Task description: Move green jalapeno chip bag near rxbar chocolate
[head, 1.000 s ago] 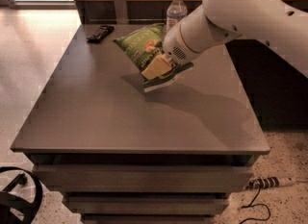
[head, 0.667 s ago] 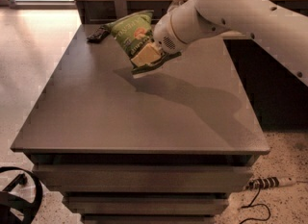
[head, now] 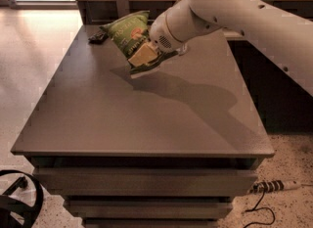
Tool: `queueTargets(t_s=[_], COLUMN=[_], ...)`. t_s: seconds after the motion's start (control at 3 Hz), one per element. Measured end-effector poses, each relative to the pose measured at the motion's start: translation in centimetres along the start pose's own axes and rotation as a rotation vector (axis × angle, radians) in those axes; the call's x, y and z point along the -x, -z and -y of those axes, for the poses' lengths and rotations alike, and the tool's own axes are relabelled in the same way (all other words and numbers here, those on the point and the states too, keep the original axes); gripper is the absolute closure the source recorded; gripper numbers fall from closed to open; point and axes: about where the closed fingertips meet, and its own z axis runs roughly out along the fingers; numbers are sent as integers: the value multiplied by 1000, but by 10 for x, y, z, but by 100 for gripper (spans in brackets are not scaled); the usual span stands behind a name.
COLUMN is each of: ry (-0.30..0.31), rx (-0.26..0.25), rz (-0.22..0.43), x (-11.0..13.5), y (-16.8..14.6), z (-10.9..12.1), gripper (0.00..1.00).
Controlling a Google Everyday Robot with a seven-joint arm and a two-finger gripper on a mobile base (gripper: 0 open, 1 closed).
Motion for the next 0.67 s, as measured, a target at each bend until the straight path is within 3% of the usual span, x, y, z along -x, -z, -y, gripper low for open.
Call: queueTargets(t_s=[0.67], ry=[49], rx=[61], rz=[-12], x=[9], y=[-67], z=[42], gripper=[100])
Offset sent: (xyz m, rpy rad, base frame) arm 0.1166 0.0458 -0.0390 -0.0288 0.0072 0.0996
